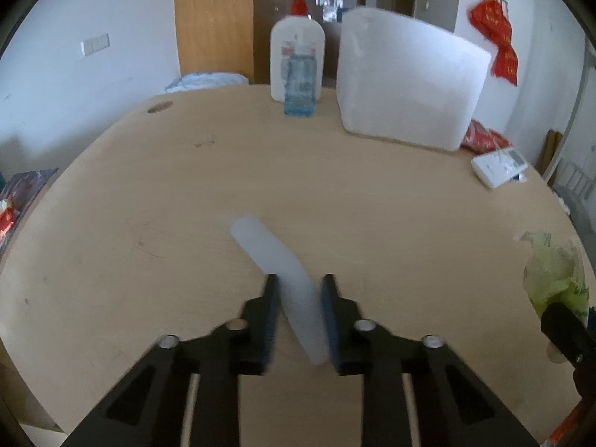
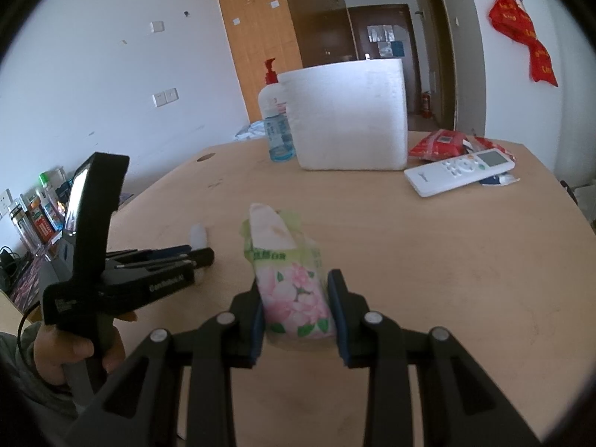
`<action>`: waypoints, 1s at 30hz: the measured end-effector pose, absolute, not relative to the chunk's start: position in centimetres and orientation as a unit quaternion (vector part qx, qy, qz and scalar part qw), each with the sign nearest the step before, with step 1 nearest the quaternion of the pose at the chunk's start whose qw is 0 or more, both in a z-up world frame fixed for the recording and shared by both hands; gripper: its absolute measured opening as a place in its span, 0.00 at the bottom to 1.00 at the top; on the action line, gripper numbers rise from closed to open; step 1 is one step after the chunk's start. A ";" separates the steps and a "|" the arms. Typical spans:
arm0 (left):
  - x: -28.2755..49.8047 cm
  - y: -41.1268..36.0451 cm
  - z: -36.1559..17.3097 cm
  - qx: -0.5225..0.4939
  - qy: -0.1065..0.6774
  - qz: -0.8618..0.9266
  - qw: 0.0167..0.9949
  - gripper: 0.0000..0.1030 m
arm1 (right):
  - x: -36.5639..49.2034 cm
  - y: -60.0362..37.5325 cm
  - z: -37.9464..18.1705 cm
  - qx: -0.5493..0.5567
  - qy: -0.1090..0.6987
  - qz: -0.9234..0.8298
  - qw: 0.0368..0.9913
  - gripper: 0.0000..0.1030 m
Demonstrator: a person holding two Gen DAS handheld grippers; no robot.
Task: Organize soft objects
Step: 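Lift the floral tissue pack with the right tool while the left tool grasps the white roll, then carry the floral tissue pack and white roll over the white foam box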
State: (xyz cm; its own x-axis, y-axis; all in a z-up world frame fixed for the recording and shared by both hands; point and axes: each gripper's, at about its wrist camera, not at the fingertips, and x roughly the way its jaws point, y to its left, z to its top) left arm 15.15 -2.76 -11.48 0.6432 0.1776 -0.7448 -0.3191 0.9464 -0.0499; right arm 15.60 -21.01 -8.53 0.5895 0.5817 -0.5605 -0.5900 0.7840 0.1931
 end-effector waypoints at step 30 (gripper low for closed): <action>13.0 -3.8 -7.0 -0.024 0.310 0.115 0.943 0.11 | 15.2 -20.6 -7.0 -0.001 0.291 0.328 0.899 0.34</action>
State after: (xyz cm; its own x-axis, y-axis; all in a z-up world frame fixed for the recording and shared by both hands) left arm 12.98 -3.84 -6.99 0.7810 0.2031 -0.5907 -0.2327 0.9722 0.0266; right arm 15.22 -20.59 -7.00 0.6159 0.5882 -0.5241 -0.5898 0.7853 0.1883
